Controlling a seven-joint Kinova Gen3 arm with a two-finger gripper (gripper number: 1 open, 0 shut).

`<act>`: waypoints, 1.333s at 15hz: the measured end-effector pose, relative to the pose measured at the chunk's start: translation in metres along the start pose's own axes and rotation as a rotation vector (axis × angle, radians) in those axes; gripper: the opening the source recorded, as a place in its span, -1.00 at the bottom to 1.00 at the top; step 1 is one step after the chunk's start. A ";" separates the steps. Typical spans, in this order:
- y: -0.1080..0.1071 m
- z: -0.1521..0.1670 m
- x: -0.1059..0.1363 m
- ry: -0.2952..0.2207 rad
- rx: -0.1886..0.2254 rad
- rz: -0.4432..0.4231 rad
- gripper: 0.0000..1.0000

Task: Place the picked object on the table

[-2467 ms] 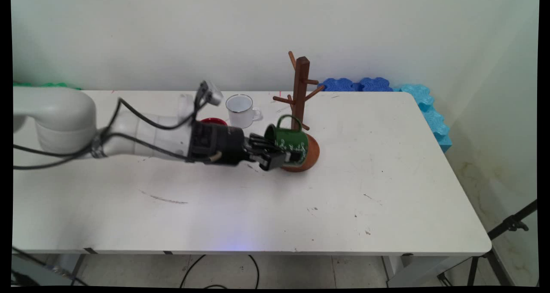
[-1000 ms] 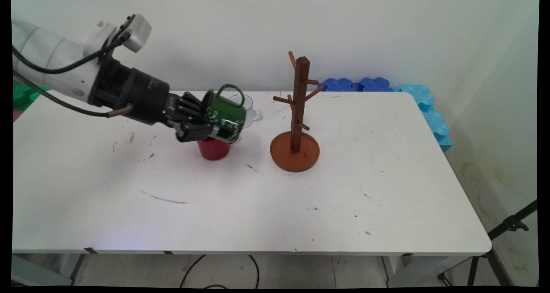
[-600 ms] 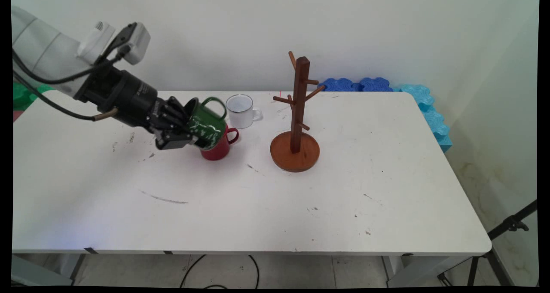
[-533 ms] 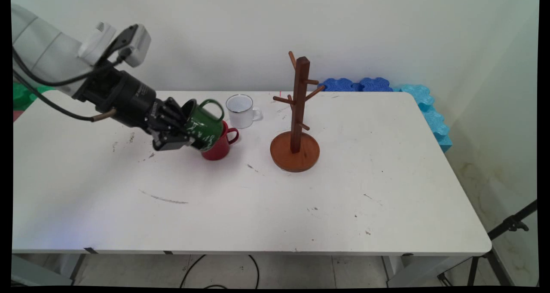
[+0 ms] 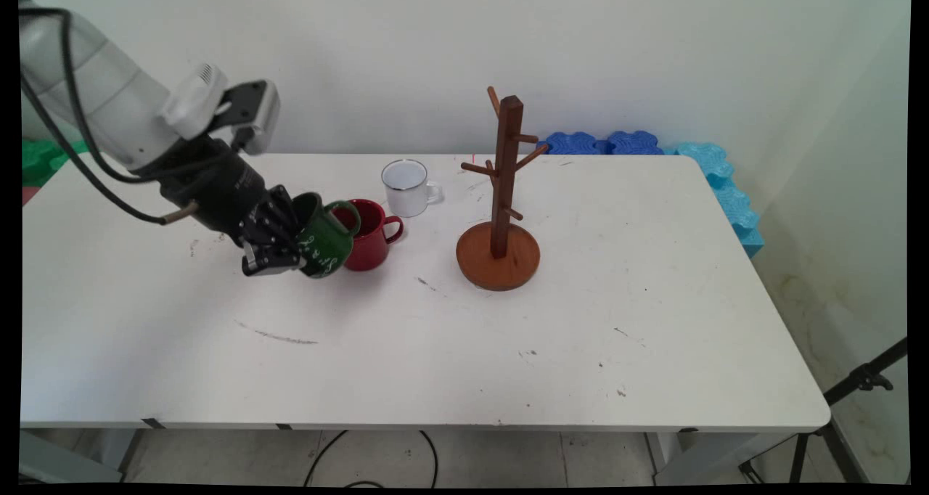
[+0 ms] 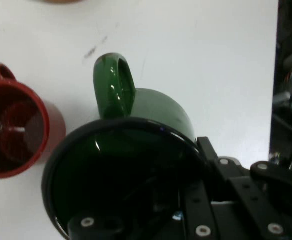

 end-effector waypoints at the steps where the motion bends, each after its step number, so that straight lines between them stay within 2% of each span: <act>1: -0.001 0.004 0.002 -0.023 0.001 0.006 -1.00; 5: -0.004 0.028 0.009 -0.109 0.005 0.022 -1.00; 9: -0.009 0.057 0.017 -0.172 0.006 0.027 -1.00; 14: -0.009 0.089 0.027 -0.209 -0.003 0.017 -1.00; 20: -0.011 0.125 0.039 -0.217 -0.007 0.003 -1.00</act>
